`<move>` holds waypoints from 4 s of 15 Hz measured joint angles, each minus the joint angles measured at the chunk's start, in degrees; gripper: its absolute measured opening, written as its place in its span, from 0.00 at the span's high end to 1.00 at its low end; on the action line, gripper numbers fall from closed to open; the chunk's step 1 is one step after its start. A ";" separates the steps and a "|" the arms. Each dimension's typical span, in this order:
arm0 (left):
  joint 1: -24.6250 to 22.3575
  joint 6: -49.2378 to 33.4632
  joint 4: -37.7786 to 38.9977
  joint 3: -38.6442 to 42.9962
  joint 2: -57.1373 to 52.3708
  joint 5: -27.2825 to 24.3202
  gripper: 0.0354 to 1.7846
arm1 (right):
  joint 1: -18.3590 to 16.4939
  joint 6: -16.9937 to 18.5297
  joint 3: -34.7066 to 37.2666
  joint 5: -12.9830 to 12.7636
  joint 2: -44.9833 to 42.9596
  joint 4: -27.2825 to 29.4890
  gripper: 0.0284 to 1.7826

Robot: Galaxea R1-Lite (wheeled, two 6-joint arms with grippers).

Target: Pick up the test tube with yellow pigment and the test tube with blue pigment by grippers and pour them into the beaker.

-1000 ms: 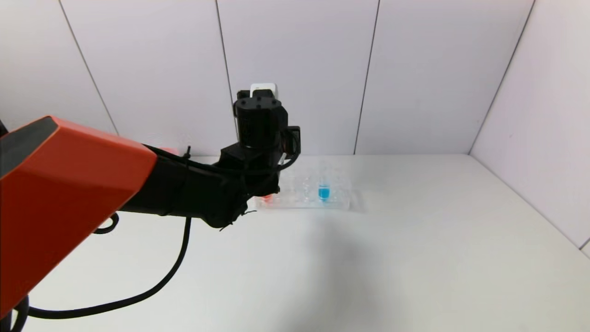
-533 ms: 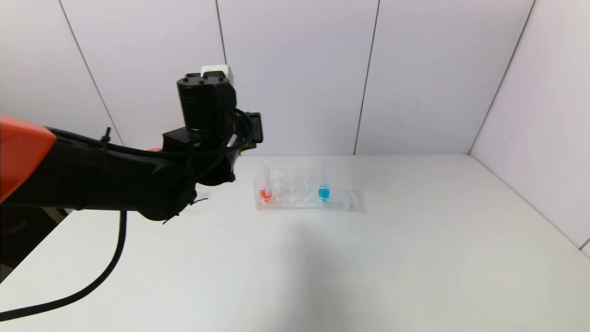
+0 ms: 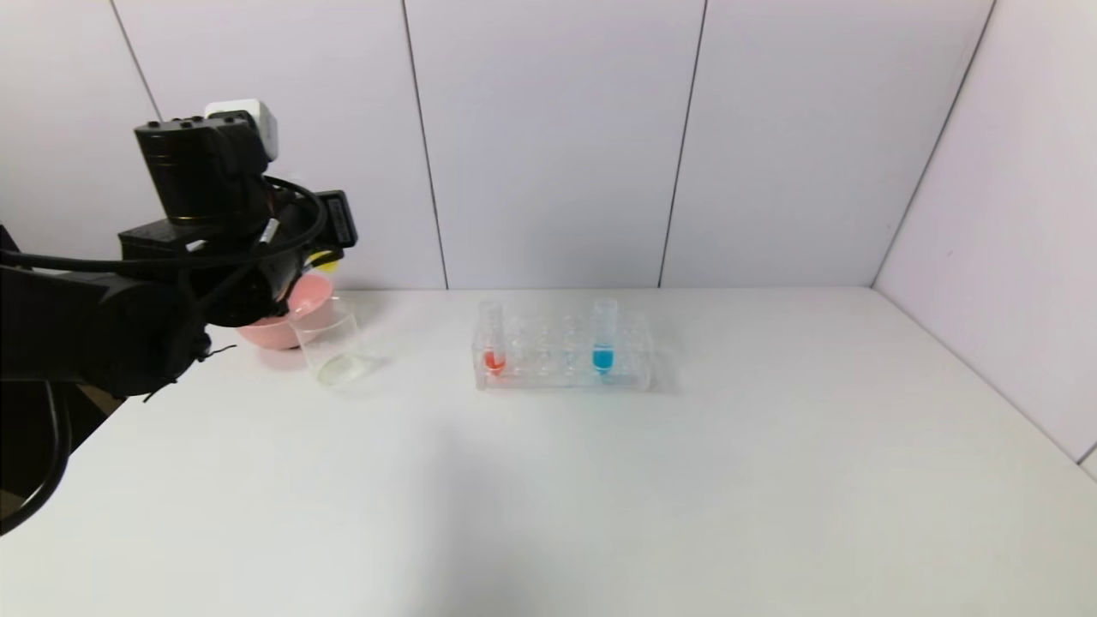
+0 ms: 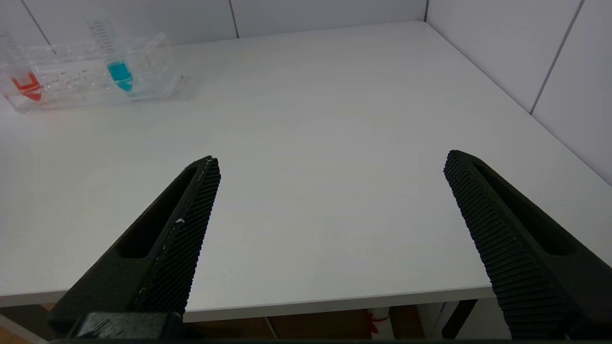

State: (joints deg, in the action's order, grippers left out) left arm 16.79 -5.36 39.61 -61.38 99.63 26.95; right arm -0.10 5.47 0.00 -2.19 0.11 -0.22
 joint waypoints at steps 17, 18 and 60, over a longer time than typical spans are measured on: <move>-23.11 0.74 -0.33 6.70 -6.39 -19.65 0.71 | 0.02 0.00 0.00 0.00 0.00 -0.02 0.04; -23.76 0.82 -0.34 6.70 -6.25 -20.72 0.71 | 0.02 0.01 0.00 0.00 0.00 -0.02 0.04; -36.10 31.66 -24.09 -12.92 0.94 -58.54 0.71 | 0.02 0.01 0.00 0.00 0.00 -0.02 0.04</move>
State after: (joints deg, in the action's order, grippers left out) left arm -19.31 26.30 15.52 -74.30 100.57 -31.59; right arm -0.07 5.49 0.00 -2.19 0.11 -0.24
